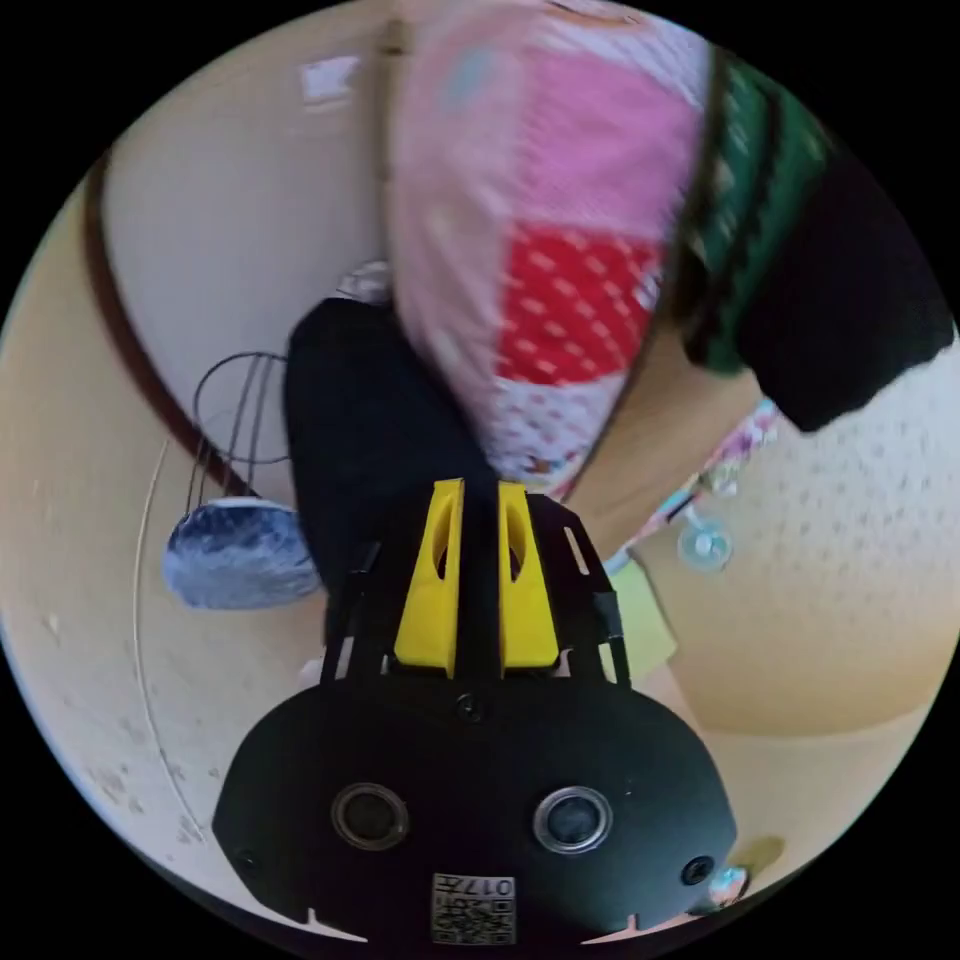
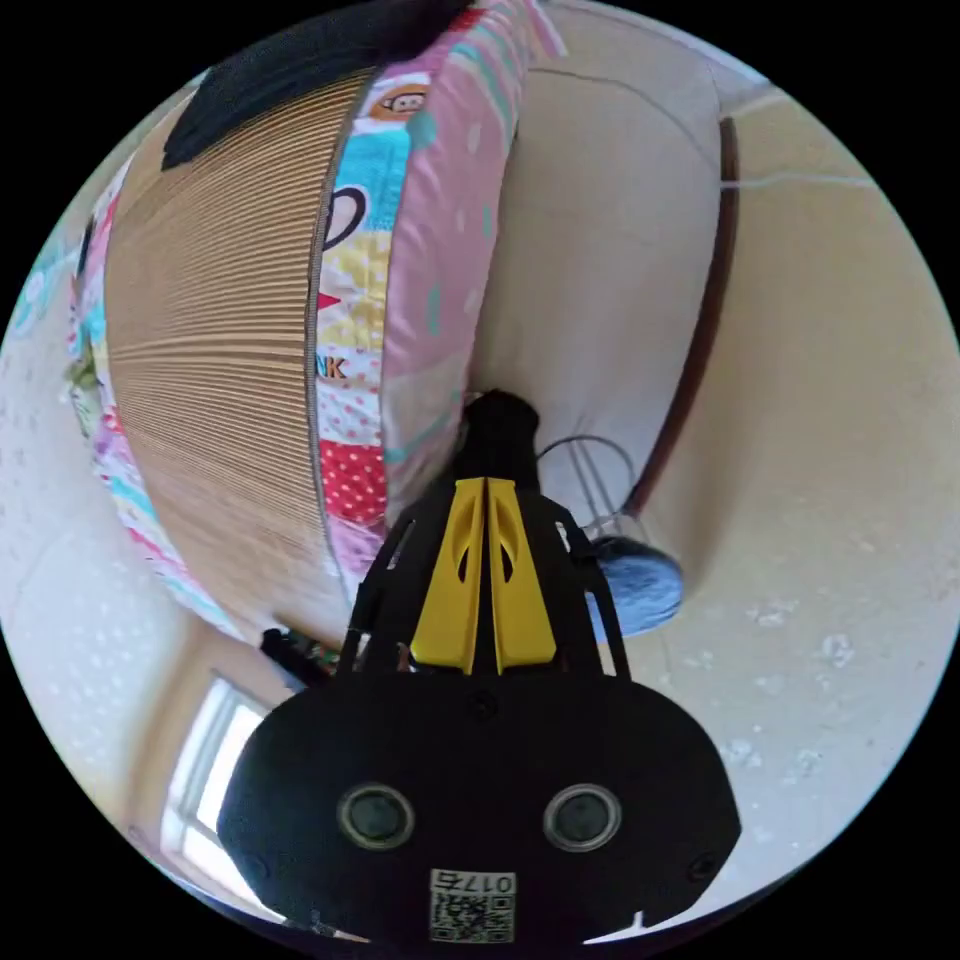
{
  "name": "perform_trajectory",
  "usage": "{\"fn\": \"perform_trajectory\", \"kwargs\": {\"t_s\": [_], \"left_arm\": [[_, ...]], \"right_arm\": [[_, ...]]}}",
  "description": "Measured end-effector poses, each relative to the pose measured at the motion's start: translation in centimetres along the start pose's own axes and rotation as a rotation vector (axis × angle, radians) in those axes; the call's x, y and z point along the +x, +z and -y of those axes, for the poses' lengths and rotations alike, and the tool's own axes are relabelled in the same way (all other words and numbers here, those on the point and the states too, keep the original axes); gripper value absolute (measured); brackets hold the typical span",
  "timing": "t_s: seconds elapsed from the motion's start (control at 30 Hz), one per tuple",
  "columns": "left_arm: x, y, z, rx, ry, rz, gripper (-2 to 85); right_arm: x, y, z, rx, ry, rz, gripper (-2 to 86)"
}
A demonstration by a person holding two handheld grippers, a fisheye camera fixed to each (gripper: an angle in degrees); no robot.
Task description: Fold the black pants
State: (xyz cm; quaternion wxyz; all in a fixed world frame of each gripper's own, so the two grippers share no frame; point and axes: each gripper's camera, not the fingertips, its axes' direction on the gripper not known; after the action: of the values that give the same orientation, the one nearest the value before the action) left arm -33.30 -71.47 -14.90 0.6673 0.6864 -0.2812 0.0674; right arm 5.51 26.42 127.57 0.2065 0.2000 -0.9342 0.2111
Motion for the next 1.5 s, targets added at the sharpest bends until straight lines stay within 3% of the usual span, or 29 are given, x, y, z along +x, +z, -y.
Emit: {"fn": "perform_trajectory", "kwargs": {"t_s": [0.13,0.2,0.23,0.3,0.43,0.53,0.63,0.77,0.87,0.93,1.07,1.13,1.17,1.23,1.3,1.5], "left_arm": [[16.3,10.0,0.9,-0.278,0.386,0.173,6.4],[21.9,14.2,-1.0,-0.33,0.529,0.199,6.4],[24.8,16.9,-2.6,-0.352,0.603,0.198,6.4],[27.6,20.9,-5.1,-0.383,0.682,0.164,6.4],[26.6,29.7,-10.6,-0.444,0.719,0.118,5.7],[21.7,34.2,-13.8,-0.501,0.646,0.147,5.1],[19.4,35.3,-14.2,-0.597,0.583,0.193,5.1],[20.4,30.5,-13.0,-0.437,0.615,0.214,5.2],[18.9,25.3,-12.2,-0.267,0.535,0.022,5.2],[16.1,22.0,-11.7,-0.171,0.461,-0.203,5.3],[12.0,18.0,-12.0,0.023,0.471,-0.642,5.2],[9.8,16.3,-12.4,0.149,0.446,-0.831,5.0],[9.5,16.0,-12.5,0.174,0.445,-0.864,5.0],[9.0,15.2,-12.6,0.238,0.443,-0.931,4.8],[9.4,15.3,-12.3,0.233,0.458,-0.944,4.7],[13.7,19.2,-10.7,0.008,0.552,-0.804,4.6]], "right_arm": [[3.8,4.5,-2.7,-0.029,0.223,0.435,0.3],[4.8,5.9,-2.9,-0.032,0.356,0.676,0.4],[5.0,6.0,-2.7,0.026,0.392,0.879,0.5],[4.3,5.4,-1.9,0.138,0.394,1.085,0.7],[-0.2,2.5,2.3,0.208,0.217,1.199,2.1],[-2.8,1.2,4.6,0.264,0.214,1.3,5.0],[-4.8,1.0,6.6,0.307,0.279,1.406,9.0],[-7.0,1.9,9.1,0.27,0.349,1.395,13.8],[-8.1,3.4,10.1,0.34,0.362,1.492,13.6],[-8.2,5.3,10.3,0.405,0.431,1.638,11.4],[-8.2,7.8,10.5,0.41,0.5,1.738,5.3],[-8.8,8.6,10.9,0.43,0.372,1.846,1.7],[-9.1,8.6,11.2,0.439,0.299,1.891,1.1],[-11.0,7.1,12.4,0.47,-0.069,2.077,0.1],[-12.4,5.3,12.4,0.49,-0.221,2.125,-0.2],[-17.7,-4.2,11.6,0.405,-0.754,1.901,-0.5]]}}
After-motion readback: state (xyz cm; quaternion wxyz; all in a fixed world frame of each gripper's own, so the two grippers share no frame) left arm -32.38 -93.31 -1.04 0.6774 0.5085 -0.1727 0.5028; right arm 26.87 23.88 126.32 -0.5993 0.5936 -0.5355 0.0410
